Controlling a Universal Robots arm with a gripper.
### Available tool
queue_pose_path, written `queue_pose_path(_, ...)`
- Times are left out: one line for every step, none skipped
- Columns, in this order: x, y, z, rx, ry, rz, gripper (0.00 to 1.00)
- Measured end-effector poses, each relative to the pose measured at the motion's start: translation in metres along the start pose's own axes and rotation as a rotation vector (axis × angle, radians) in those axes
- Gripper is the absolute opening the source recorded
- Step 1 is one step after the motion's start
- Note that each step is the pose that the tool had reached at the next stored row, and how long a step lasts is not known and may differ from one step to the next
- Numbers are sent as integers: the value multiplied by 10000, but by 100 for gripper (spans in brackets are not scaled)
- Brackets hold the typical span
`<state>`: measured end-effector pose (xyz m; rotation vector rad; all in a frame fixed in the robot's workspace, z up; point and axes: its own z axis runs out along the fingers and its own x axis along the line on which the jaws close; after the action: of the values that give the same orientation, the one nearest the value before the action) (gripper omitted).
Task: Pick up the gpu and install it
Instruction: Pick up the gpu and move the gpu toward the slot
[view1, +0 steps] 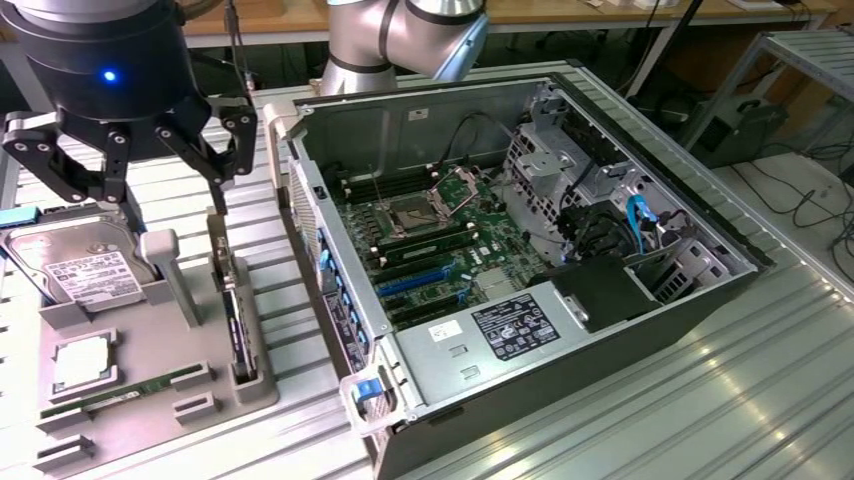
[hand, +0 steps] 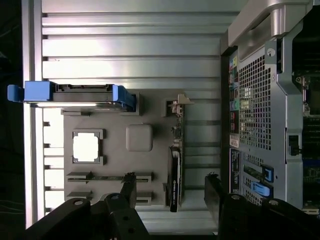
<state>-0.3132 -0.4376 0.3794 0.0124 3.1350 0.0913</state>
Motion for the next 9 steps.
queue_pose_path(-1, -2, 3, 3, 3, 0, 66)
queue_pose_path(-1, -5, 10, 5, 6, -1, 66)
queue_pose_path(-1, -11, 18, 7, 10, 0, 66)
queue_pose_path(-1, -19, 34, 5, 10, -1, 66)
queue_pose_path(0, -21, 43, 5, 11, 1, 66)
queue_pose_path(0, -24, 55, 6, 12, 1, 66)
queue_pose_path(0, -26, 66, 6, 13, 0, 66)
queue_pose_path(0, -27, 76, 5, 12, 0, 66)
queue_pose_path(0, -28, 84, 5, 12, 0, 66)
